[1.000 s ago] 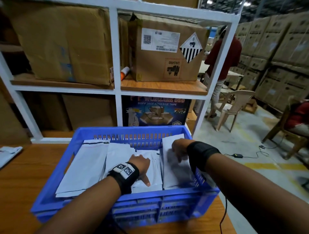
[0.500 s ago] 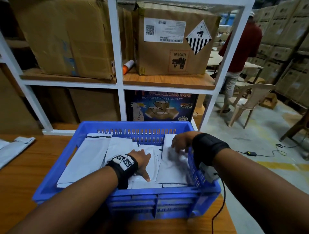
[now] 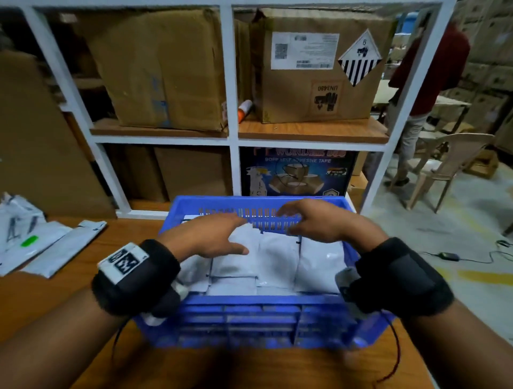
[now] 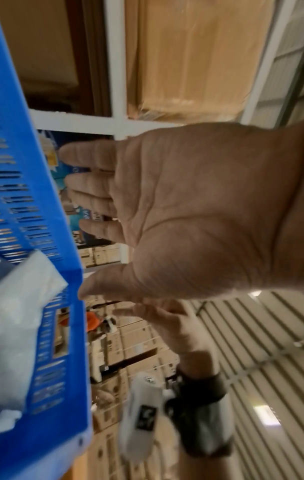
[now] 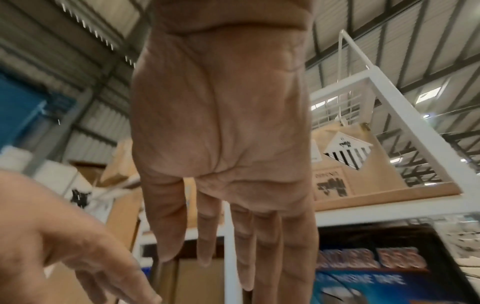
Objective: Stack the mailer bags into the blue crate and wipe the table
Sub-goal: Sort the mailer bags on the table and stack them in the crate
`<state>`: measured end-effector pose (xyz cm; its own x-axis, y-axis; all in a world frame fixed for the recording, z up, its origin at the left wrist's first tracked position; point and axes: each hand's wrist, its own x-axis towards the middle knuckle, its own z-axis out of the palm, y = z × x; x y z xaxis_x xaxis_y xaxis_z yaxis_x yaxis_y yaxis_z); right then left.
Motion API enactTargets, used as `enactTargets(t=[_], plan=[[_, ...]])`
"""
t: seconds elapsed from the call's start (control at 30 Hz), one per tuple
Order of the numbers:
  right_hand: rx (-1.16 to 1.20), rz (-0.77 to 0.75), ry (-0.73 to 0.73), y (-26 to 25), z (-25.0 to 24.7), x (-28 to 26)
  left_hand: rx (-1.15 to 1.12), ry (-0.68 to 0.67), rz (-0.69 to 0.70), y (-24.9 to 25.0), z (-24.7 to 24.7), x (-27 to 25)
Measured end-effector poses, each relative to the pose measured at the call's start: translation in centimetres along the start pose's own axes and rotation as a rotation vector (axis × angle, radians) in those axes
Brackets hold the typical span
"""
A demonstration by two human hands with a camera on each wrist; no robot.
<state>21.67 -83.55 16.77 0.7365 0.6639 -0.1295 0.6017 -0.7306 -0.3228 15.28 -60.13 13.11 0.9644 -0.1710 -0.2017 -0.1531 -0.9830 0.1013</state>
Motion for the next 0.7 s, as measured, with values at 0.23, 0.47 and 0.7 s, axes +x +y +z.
enactTargets(t=[0.23,0.47,0.7], plan=[[0.651,-0.164,0.475,-12.1,11.5,-1.2,-0.244,0.398,-0.074,-7.2,2.9,-13.6],[0.633,-0.363,0.666,-26.5,21.7,-0.4,-0.416,0.743,-0.322,-14.5,10.3,-26.6],[0.596,-0.422,0.432,-36.2,28.8,2.1,-0.555,0.823,-0.570,-20.5,17.2,-35.1]])
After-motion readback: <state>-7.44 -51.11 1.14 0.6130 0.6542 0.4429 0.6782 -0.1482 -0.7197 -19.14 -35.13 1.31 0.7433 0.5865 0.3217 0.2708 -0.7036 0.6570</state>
